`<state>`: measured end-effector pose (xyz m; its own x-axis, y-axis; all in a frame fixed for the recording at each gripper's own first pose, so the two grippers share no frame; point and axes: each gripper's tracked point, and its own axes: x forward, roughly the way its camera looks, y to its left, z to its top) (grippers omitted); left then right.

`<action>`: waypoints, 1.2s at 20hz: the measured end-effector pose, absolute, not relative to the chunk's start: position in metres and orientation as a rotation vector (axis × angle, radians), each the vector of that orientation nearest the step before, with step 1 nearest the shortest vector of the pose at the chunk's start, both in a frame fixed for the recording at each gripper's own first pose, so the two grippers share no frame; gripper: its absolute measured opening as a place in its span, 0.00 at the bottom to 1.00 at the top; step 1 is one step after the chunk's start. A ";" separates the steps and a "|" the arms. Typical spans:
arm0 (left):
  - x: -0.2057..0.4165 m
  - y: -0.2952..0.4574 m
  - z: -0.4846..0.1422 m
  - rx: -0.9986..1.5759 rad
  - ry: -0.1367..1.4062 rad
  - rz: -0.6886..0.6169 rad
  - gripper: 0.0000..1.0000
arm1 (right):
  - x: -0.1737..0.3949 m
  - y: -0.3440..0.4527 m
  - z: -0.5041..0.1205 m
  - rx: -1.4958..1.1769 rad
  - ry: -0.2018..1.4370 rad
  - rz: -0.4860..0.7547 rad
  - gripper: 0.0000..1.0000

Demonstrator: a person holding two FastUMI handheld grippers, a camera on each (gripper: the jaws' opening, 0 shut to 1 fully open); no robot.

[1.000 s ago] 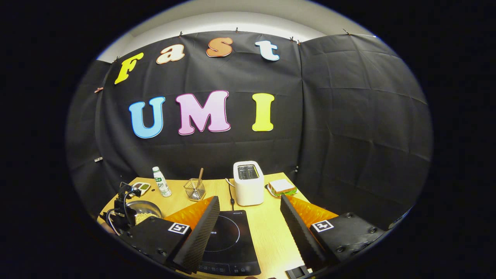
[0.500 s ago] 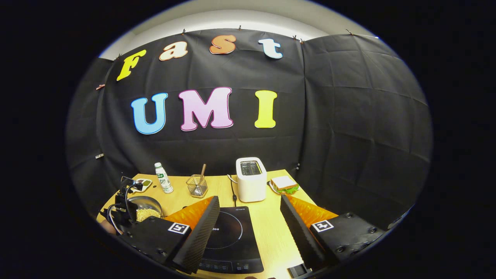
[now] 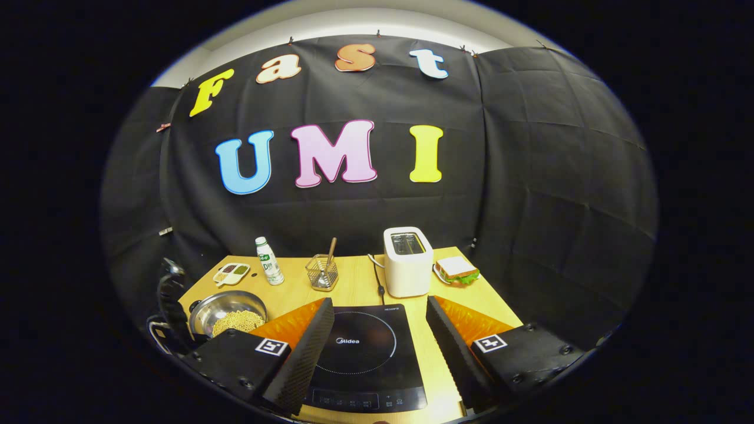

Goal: First push the handle of the pot to place it horizontally, then grasp the pot with both hands and set it on the induction cooktop.

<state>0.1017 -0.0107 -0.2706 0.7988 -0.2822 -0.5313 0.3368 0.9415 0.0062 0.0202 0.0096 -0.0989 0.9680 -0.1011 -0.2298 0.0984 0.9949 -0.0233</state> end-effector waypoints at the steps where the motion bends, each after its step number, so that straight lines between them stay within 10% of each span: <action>1: 0.101 0.003 -0.259 0.083 0.518 -0.305 0.05 | 0.022 0.018 -0.103 -0.012 0.246 -0.085 0.98; 5: 0.103 0.065 -0.207 -0.004 0.414 -0.216 0.10 | 0.037 0.056 -0.128 -0.004 0.323 -0.023 0.98; 13: 0.112 0.202 -0.177 0.042 0.366 -0.037 0.99 | 0.083 0.167 -0.175 0.041 0.454 0.143 0.99; 24: 0.175 0.243 -0.202 -0.006 0.340 -0.121 0.95 | 0.129 0.228 -0.291 0.070 0.675 0.188 1.00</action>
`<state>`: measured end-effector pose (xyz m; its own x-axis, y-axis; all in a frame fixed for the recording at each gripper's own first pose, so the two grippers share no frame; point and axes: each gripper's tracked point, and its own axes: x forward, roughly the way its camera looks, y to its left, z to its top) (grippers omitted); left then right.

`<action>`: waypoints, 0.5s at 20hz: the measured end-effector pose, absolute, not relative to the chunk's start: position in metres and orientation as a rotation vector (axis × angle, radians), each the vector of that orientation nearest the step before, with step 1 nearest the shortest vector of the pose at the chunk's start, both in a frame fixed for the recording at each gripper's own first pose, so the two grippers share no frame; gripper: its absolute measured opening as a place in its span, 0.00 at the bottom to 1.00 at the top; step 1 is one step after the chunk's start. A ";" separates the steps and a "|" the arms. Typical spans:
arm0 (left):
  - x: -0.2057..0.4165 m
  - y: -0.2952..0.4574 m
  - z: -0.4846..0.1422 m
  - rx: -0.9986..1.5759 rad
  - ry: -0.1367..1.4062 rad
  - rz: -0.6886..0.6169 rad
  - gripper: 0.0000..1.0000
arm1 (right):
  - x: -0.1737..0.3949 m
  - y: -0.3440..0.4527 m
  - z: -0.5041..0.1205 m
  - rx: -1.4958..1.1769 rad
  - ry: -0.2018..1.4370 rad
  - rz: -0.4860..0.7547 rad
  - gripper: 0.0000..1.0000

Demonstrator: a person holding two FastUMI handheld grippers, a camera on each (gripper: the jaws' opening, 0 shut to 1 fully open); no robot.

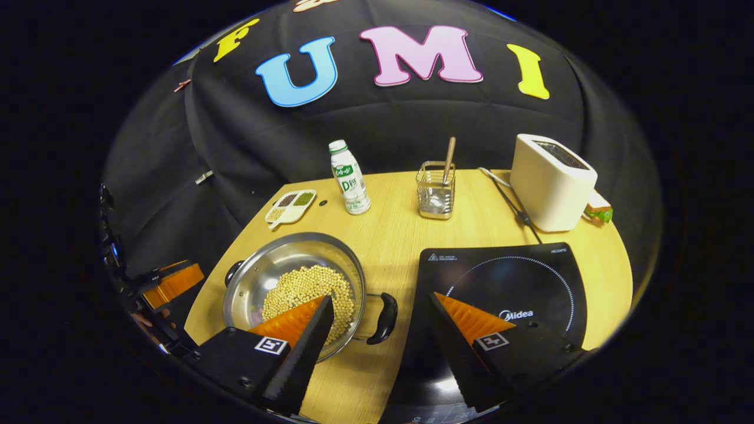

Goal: First push the handle of the pot to place it horizontally, then grasp the pot with both hands and set it on the induction cooktop.

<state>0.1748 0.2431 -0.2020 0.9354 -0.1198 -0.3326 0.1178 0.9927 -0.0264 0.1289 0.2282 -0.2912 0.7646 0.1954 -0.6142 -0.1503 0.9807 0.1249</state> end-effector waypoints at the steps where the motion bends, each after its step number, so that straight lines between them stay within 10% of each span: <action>1: 0.182 0.246 -0.205 -0.012 0.340 -0.125 0.95 | 0.130 0.234 -0.298 0.077 0.687 0.198 1.00; 10: 0.227 0.258 -0.249 -0.007 0.414 -0.191 0.95 | 0.141 0.247 -0.345 0.028 0.773 0.173 0.97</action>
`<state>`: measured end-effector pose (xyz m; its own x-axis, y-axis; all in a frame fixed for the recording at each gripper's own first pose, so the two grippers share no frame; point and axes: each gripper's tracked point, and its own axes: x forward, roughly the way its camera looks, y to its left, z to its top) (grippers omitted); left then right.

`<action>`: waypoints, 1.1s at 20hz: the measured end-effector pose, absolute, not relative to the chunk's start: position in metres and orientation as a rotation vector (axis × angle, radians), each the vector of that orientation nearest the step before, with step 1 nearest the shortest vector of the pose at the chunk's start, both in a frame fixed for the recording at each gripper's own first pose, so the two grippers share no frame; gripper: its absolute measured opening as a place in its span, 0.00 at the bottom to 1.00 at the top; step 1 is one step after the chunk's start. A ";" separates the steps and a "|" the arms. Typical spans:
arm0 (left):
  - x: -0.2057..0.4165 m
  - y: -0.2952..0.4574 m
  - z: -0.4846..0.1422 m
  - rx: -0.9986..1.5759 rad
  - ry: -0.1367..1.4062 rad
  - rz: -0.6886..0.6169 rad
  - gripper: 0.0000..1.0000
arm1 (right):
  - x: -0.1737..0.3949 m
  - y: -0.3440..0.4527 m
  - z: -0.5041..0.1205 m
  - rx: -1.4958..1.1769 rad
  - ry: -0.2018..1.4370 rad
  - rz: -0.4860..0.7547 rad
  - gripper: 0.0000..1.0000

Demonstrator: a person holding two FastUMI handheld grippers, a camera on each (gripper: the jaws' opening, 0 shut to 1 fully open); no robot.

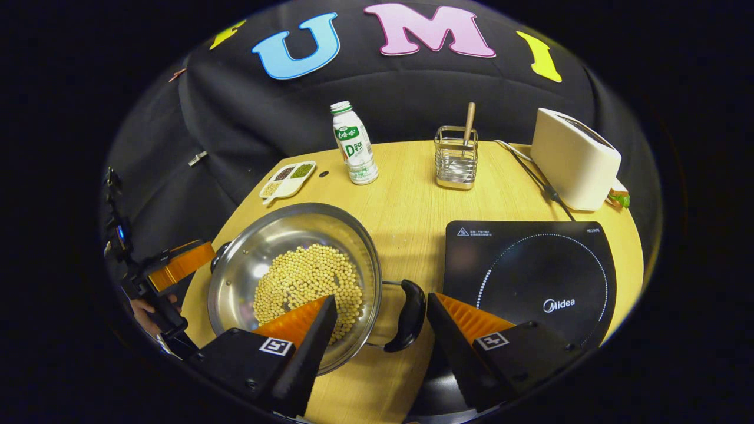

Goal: First push the handle of the pot to place it horizontally, then grasp the pot with both hands and set it on the induction cooktop.

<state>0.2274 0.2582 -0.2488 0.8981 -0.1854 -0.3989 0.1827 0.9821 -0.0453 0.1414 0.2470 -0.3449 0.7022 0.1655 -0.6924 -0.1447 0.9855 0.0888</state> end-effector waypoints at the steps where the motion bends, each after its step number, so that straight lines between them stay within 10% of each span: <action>1: 0.231 0.257 -0.254 -0.011 0.428 -0.201 0.95 | 0.139 0.246 -0.351 0.024 0.786 0.168 0.97; 11: 0.245 0.249 -0.296 -0.047 0.552 -0.290 0.83 | 0.155 0.250 -0.375 0.021 0.838 0.129 0.90; 15: 0.249 0.255 -0.303 -0.044 0.573 -0.280 0.74 | 0.166 0.256 -0.384 0.022 0.849 0.117 0.60; 22: 0.243 0.259 -0.311 -0.102 0.599 -0.277 0.67 | 0.166 0.259 -0.401 -0.024 0.900 0.134 0.67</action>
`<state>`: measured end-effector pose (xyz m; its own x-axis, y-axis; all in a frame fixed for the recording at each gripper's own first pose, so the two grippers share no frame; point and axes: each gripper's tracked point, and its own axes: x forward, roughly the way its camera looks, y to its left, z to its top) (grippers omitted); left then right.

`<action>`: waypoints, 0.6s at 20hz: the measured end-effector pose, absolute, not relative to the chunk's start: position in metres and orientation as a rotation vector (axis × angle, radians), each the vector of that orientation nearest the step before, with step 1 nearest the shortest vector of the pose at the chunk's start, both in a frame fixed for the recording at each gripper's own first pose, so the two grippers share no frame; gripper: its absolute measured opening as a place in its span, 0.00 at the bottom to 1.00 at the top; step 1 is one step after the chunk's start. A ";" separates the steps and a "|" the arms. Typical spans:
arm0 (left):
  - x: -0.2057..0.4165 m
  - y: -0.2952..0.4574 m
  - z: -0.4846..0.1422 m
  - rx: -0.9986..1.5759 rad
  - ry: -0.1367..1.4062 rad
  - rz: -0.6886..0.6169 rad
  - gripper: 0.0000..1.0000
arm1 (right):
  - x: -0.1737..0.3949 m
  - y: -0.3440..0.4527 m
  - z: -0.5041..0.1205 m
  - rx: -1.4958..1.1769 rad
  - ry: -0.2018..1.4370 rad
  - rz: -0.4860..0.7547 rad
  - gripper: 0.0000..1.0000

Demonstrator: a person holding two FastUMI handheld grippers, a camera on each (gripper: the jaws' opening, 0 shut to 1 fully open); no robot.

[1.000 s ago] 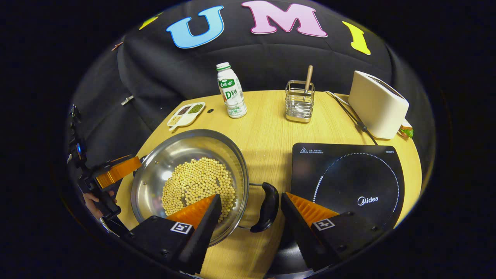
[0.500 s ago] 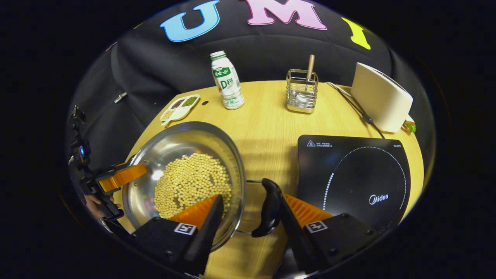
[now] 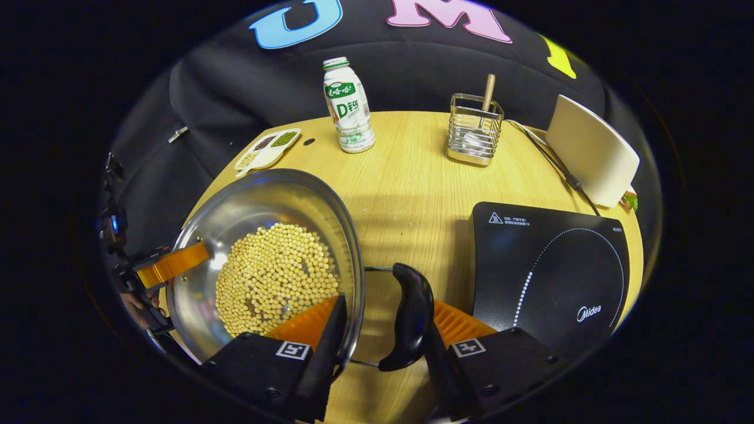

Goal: First push the handle of the pot to place it horizontally, then grasp the pot with both hands and set it on the induction cooktop.

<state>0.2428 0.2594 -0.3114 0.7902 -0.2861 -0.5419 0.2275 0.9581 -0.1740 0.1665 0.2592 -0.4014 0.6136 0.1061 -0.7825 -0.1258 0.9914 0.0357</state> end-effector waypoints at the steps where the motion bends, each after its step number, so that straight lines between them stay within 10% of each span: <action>1: 0.241 0.258 -0.313 -0.110 0.603 -0.279 0.67 | 0.167 0.258 -0.399 -0.005 0.906 0.120 0.67; 12: 0.235 0.263 -0.315 -0.138 0.620 -0.157 0.57 | 0.160 0.257 -0.399 0.037 0.932 0.094 0.58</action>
<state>0.2350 0.2626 -0.3147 0.8027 -0.1873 -0.5663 0.1047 0.9789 -0.1753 0.1596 0.2574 -0.3992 0.5928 0.0967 -0.7996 -0.0646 0.9953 0.0724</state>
